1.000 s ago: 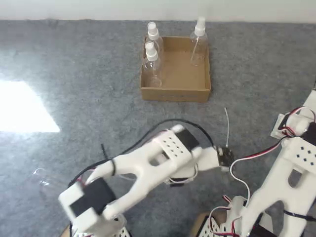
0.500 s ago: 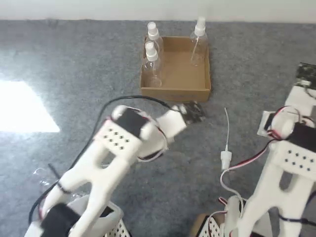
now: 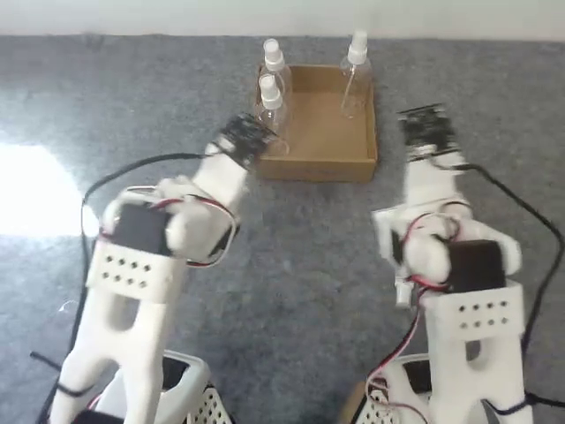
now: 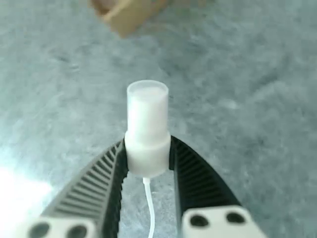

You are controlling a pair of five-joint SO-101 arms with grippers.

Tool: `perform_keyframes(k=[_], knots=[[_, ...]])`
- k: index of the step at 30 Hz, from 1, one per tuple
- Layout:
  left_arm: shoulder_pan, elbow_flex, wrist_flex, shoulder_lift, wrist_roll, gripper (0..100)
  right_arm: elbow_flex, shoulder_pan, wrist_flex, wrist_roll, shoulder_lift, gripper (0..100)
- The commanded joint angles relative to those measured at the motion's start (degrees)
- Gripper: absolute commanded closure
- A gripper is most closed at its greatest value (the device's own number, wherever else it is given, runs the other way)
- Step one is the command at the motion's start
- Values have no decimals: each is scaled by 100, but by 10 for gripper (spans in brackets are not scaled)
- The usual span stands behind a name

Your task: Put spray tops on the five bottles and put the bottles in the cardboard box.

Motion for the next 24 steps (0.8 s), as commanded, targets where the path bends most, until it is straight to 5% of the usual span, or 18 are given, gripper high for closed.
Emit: perform_keyframes(k=[1, 13, 24], knots=[[-352, -391, -149, -352, 404, 987, -308, -831, -277, -475, -180, 854], [-1802, -910, -1064, -510, 1934, 987, 941, -2510, -2536, -923, -215, 854], [-2075, -1701, -1231, -510, 2963, 987, 1943, -2791, -4163, -888, -215, 854]])
